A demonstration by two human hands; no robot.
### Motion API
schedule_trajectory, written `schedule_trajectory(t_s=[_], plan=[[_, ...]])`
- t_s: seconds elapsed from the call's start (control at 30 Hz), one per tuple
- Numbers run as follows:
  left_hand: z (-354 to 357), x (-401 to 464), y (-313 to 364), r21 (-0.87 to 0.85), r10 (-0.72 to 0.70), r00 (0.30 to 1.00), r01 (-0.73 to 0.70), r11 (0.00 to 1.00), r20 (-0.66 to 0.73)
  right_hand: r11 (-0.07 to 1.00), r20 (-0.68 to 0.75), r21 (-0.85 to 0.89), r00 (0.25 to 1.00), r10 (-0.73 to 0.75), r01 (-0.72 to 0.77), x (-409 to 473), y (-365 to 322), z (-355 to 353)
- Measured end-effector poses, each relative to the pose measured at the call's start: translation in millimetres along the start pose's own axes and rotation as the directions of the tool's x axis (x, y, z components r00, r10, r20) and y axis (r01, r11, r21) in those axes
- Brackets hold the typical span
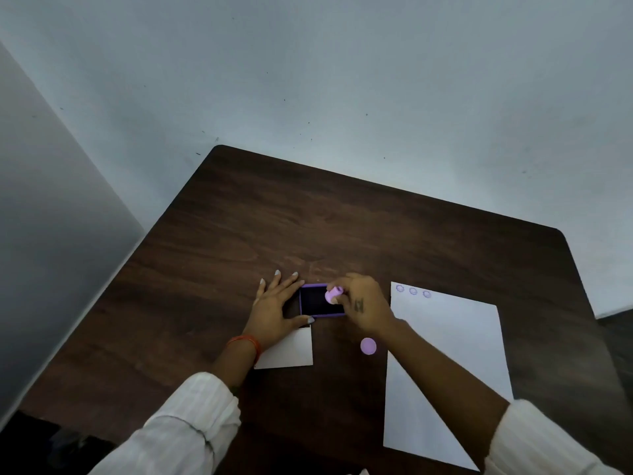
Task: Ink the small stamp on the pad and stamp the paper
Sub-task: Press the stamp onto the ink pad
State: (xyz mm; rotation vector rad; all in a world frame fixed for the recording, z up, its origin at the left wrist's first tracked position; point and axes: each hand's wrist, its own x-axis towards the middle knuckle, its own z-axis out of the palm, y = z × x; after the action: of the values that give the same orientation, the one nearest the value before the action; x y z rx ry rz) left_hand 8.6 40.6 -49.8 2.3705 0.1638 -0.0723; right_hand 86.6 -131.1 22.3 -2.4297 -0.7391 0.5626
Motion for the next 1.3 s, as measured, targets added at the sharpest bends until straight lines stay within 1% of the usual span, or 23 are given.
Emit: schedule_trajectory(t_s=[0.03, 0.07, 0.13, 0.2, 0.27, 0.33, 0.4, 0.47, 0.53, 0.6, 0.67, 0.73, 0.8, 0.9, 0.97, 1.03, 1.07, 1.1, 1.13, 1.17, 1.2, 1.23, 1.3], plan=[[0, 0, -1, 0.000, 0.000, 1.000, 0.000, 1.000, -0.003, 0.996, 0.055, -0.091, 0.998, 0.031, -0.026, -4, 1, 6], [1, 0, -1, 0.000, 0.001, 1.000, -0.001, 1.000, -0.002, 0.986, 0.054, -0.167, 0.998, 0.014, -0.005, -8, 2, 13], [1, 1, -2, -0.001, 0.001, 1.000, -0.001, 1.000, 0.001, 0.959, 0.010, -0.265, 0.994, -0.105, 0.104, -14, 1, 21], [1, 0, -1, 0.000, 0.001, 1.000, -0.001, 1.000, 0.004, 0.933, 0.054, -0.333, 0.990, -0.130, 0.140, -14, 3, 19], [0, 1, -1, -0.011, 0.001, 1.000, -0.001, 1.000, 0.004, 0.937, 0.057, -0.328, 0.992, -0.110, 0.123, -9, 2, 17], [1, 1, 1, -0.012, -0.008, 1.000, 0.008, 1.000, 0.006, 0.955, -0.019, -0.289, 0.998, -0.067, 0.058, -7, -1, 20], [2, 1, 0, -0.012, -0.012, 1.000, 0.012, 1.000, 0.000, 0.961, -0.064, -0.274, 0.997, -0.052, 0.033, -8, 0, 26], [2, 1, -1, -0.002, -0.009, 1.000, 0.009, 1.000, 0.000, 0.942, -0.020, -0.321, 0.994, -0.111, 0.099, -8, 4, 26], [2, 1, 0, 0.001, -0.010, 1.000, 0.010, 1.000, -0.004, 0.906, 0.083, -0.359, 0.975, -0.207, 0.223, -4, 11, 17], [2, 1, 0, -0.010, -0.011, 1.000, 0.011, 1.000, -0.003, 0.881, 0.170, -0.367, 0.953, -0.251, 0.298, 1, 15, 10], [1, 1, 0, -0.006, -0.005, 1.000, 0.005, 1.000, 0.004, 0.876, 0.175, -0.382, 0.954, -0.243, 0.293, 2, 12, 9], [1, 0, -1, -0.004, -0.005, 1.000, 0.005, 1.000, 0.004, 0.893, 0.096, -0.389, 0.974, -0.204, 0.225, -3, 9, 16], [0, -1, 0, 0.000, -0.007, 1.000, 0.007, 1.000, 0.009, 0.916, 0.010, -0.363, 0.983, -0.181, 0.173, -9, 7, 25], [-1, 0, 2, 0.018, -0.013, 0.999, 0.012, 1.000, 0.036, 0.945, -0.037, -0.295, 0.987, -0.159, 0.141, -8, 10, 27], [-3, 0, 4, 0.033, -0.019, 0.999, 0.018, 0.999, 0.043, 0.993, -0.097, -0.094, 0.992, -0.083, 0.074, -7, 11, 22], [-4, 0, 6, 0.066, -0.030, 0.998, 0.027, 0.997, 0.050, 0.981, -0.179, 0.192, 0.982, 0.054, -0.019, -8, 13, 16], [-4, -1, 7, 0.091, -0.032, 0.998, 0.027, 0.995, 0.054, 0.936, -0.207, 0.344, 0.967, 0.151, -0.072, -10, 14, 13], [-4, -2, 6, 0.118, -0.031, 0.998, 0.024, 0.993, 0.059, 0.853, -0.208, 0.507, 0.942, 0.262, -0.125, -13, 15, 11], [-4, -3, 7, 0.140, -0.031, 0.998, 0.022, 0.990, 0.063, 0.720, -0.165, 0.672, 0.912, 0.375, -0.175, -16, 16, 7], [-4, -3, 8, 0.160, -0.032, 0.997, 0.020, 0.987, 0.068, 0.551, -0.076, 0.806, 0.885, 0.459, -0.217, -21, 18, 2], [-4, -4, 9, 0.171, -0.033, 0.997, 0.020, 0.985, 0.071, 0.372, 0.033, 0.896, 0.870, 0.492, -0.244, -26, 19, -4], [-4, -4, 10, 0.170, -0.035, 0.996, 0.022, 0.985, 0.076, 0.213, 0.117, 0.945, 0.865, 0.487, -0.247, -32, 20, -12], [-5, -5, 12, 0.147, -0.040, 0.996, 0.027, 0.989, 0.085, -0.051, 0.192, 0.980, 0.870, 0.454, -0.190, -48, 24, -27]])
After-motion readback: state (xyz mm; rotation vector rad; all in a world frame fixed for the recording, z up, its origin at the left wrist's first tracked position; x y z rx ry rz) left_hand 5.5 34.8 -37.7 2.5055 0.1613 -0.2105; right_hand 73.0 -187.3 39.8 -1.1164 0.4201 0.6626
